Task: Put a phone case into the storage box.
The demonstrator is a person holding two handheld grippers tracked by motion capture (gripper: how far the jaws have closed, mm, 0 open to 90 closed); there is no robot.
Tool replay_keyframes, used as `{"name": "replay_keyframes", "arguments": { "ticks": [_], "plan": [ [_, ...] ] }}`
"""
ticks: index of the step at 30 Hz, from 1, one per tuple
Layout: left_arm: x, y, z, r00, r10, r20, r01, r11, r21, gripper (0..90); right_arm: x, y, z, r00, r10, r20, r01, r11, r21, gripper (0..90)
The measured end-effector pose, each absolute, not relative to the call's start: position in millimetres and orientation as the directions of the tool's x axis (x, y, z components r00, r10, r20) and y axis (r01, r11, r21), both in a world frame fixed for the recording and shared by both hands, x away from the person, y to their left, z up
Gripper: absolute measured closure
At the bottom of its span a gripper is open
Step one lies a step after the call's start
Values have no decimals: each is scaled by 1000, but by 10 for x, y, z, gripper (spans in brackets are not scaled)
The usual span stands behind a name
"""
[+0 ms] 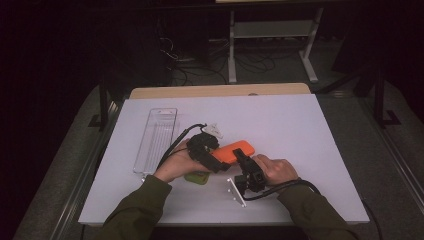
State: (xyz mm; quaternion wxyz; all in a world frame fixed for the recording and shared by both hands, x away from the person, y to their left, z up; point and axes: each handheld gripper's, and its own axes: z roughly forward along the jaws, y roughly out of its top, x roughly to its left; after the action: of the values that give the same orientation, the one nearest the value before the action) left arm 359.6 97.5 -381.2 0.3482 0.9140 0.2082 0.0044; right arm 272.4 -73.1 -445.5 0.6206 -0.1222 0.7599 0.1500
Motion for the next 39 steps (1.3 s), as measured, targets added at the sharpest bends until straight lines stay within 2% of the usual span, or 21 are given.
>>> {"name": "replay_keyframes", "arguments": {
  "ticks": [6, 24, 27, 39],
  "plan": [
    [3605, 1029, -3760, 911, 391, -129, 376, -665, 645, 0, 2746, -756, -4437, -218, 14, -976, -354, 931, 93, 820],
    [3674, 1250, -3653, 897, 425, -118, 384, -621, 683, 0, 2878, -935, -4341, -310, 145, -940, -243, 943, 226, 820],
    [3692, 1280, -3648, 900, 423, -107, 377, -632, 677, 0, 2908, -963, -4322, -326, 143, -934, -240, 944, 228, 819],
    [3704, 1300, -3655, 892, 442, -96, 380, -618, 688, 0, 2996, -1058, -4235, -404, 311, -860, -136, 910, 393, 819]
  ]
}}
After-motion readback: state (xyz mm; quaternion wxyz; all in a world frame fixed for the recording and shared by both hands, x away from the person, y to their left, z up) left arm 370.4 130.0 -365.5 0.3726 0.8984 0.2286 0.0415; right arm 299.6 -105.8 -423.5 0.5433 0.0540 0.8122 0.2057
